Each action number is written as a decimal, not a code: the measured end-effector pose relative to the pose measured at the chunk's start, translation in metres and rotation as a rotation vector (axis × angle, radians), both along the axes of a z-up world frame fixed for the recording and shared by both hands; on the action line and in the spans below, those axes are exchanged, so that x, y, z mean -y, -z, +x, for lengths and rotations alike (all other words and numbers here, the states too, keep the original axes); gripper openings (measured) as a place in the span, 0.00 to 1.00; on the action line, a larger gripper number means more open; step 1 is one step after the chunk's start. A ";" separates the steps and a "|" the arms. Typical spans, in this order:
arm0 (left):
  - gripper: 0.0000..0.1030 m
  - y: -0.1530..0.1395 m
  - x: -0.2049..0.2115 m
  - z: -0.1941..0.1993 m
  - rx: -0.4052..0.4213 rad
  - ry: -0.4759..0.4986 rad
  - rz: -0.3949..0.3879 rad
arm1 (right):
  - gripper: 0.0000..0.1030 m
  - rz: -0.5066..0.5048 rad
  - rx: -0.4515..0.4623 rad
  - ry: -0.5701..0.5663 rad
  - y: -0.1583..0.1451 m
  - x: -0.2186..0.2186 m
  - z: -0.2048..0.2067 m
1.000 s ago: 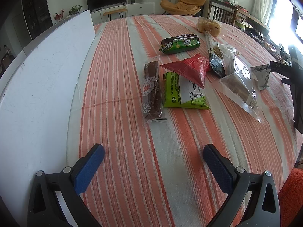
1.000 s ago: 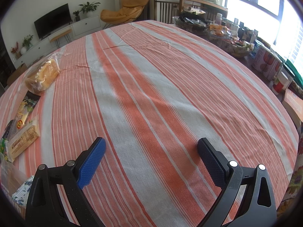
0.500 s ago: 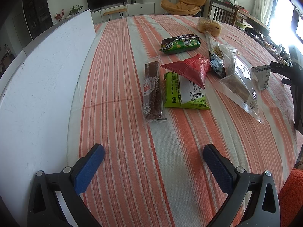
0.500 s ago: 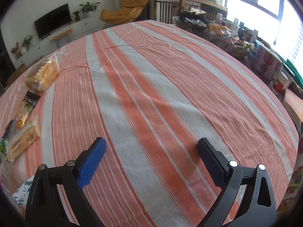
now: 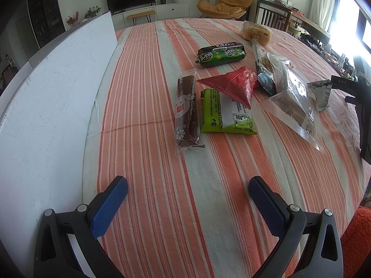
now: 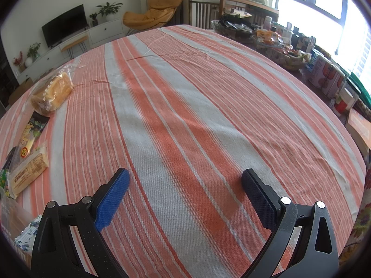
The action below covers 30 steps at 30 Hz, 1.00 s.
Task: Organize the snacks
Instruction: 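Lower the open left tool over the brown-wrapped chocolate bar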
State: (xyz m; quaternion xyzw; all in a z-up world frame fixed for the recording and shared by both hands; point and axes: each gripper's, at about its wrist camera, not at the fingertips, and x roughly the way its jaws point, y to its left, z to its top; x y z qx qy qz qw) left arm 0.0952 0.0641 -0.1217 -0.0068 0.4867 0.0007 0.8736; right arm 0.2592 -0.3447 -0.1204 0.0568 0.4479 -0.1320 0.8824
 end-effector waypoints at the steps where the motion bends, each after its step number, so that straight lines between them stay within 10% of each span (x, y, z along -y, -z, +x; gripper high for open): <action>1: 1.00 0.000 -0.001 0.000 0.001 0.001 0.000 | 0.96 0.000 0.000 0.000 0.000 0.000 0.000; 30: 1.00 -0.002 -0.002 0.000 -0.019 0.009 -0.013 | 0.96 0.000 0.000 0.000 0.000 0.000 0.000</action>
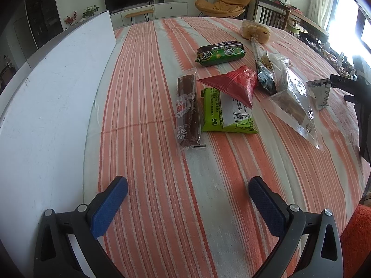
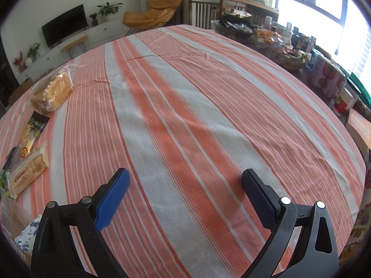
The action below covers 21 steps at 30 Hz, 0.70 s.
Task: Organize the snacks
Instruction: 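Lower the open left tool over the brown-wrapped chocolate bar, then grasp the brown chocolate bar with the left tool while the right tool grasps the white printed pouch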
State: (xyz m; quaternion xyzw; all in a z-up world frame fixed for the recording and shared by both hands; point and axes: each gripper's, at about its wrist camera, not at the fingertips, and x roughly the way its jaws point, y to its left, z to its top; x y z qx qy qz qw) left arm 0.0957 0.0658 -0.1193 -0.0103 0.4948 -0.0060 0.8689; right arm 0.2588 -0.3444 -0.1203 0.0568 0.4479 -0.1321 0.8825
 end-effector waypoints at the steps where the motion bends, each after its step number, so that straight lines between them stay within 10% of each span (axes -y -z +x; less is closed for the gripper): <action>1: 1.00 -0.001 -0.001 0.001 -0.013 0.003 -0.025 | 0.96 0.000 0.000 0.000 0.000 0.000 0.000; 9: 1.00 -0.046 -0.035 0.022 -0.022 -0.008 -0.334 | 0.96 0.000 0.000 0.000 0.000 0.000 0.000; 21: 0.70 -0.014 -0.020 0.074 -0.111 0.035 -0.112 | 0.96 0.000 0.000 0.000 0.000 0.000 0.000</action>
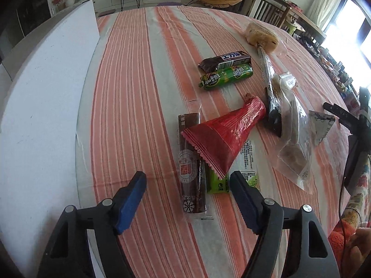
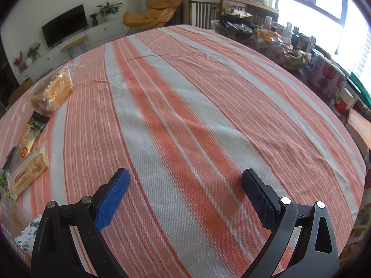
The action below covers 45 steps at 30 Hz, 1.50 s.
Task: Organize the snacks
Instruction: 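Grasp the brown chocolate bar with the left tool while the right tool grasps the white printed pouch, then carry both snacks into the cardboard box and open both tools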
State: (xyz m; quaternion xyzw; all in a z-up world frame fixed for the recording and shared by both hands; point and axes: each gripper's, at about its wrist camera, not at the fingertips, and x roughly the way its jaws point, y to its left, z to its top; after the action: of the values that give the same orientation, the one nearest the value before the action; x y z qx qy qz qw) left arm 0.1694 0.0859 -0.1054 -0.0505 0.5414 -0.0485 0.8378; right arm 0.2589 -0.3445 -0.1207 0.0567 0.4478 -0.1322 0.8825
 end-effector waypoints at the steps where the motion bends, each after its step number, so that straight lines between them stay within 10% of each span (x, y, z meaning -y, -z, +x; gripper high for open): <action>1: 0.64 -0.002 0.001 -0.001 0.031 0.007 0.008 | 0.96 0.000 0.000 0.000 0.000 0.000 0.000; 3: 0.21 -0.006 0.003 -0.004 0.036 0.033 -0.046 | 0.96 0.000 0.000 0.000 0.000 0.000 0.000; 4: 0.17 -0.008 0.002 -0.007 0.044 0.020 -0.032 | 0.96 0.000 0.000 0.000 0.000 0.000 0.000; 24: 0.16 -0.008 0.009 -0.080 0.066 0.061 -0.017 | 0.92 0.037 -0.058 -0.021 -0.004 0.003 0.004; 30: 0.17 -0.007 0.009 -0.082 0.085 0.058 -0.025 | 0.92 0.361 0.021 -0.451 -0.045 -0.036 -0.045; 37: 0.35 -0.004 0.003 -0.079 0.063 0.014 -0.031 | 0.91 0.242 -0.080 -0.609 -0.026 -0.104 -0.047; 41: 0.47 -0.003 0.013 -0.077 0.067 0.056 0.031 | 0.42 0.263 -0.140 -0.592 -0.009 -0.109 -0.034; 43: 0.16 -0.002 0.017 -0.078 0.091 0.064 0.081 | 0.40 0.278 -0.138 -0.563 -0.012 -0.103 -0.036; 45: 0.16 -0.003 0.012 -0.079 0.090 0.055 0.037 | 0.35 0.282 -0.135 -0.537 -0.018 -0.097 -0.044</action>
State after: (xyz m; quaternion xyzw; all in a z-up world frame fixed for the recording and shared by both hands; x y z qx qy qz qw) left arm 0.0906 0.0737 -0.1027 -0.0179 0.5052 -0.0639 0.8604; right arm 0.2150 -0.2474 -0.1023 0.0493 0.5184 0.1656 0.8375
